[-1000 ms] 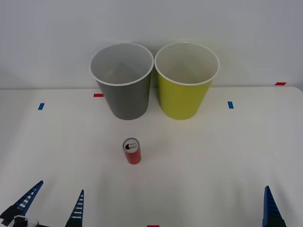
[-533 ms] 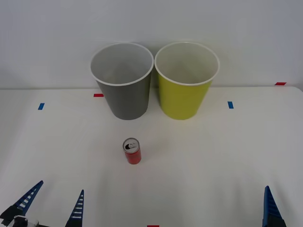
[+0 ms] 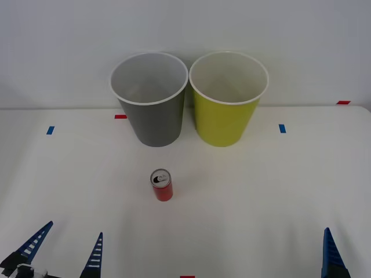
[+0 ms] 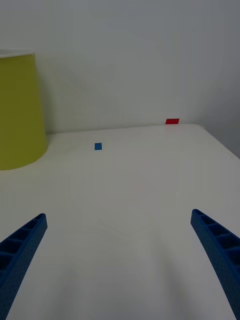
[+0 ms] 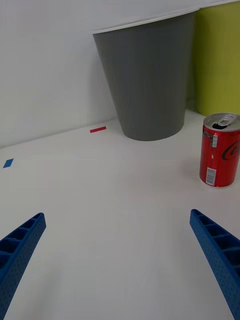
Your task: Put cans in the gray bin and PET bottles in the light green bin.
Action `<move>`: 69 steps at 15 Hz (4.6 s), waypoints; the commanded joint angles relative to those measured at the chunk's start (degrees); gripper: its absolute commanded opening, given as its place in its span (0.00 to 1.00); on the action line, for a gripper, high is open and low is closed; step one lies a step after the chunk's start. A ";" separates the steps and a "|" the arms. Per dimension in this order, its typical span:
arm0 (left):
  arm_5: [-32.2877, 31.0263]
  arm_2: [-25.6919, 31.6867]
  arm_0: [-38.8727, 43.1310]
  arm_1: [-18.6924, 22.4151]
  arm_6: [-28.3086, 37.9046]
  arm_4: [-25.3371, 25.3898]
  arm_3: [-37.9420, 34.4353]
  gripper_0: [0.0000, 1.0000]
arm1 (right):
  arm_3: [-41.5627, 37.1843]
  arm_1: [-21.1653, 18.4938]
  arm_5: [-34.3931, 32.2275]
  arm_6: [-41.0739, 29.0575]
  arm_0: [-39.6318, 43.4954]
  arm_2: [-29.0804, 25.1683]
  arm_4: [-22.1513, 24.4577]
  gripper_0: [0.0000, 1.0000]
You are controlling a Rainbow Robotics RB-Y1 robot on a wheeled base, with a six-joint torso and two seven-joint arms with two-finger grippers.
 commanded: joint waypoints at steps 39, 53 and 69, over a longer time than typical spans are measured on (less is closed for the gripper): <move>-3.60 -16.70 -25.84 19.86 2.55 7.91 13.36 1.00 | 0.00 0.00 0.00 0.00 0.00 0.00 0.00 1.00; -3.34 -24.35 -42.10 16.44 2.81 10.72 24.17 1.00 | 0.00 0.00 0.00 0.00 0.00 0.00 0.00 1.00; -0.62 -25.93 -51.94 9.93 3.43 10.72 32.26 1.00 | 0.00 0.00 0.00 0.00 0.00 0.00 0.00 1.00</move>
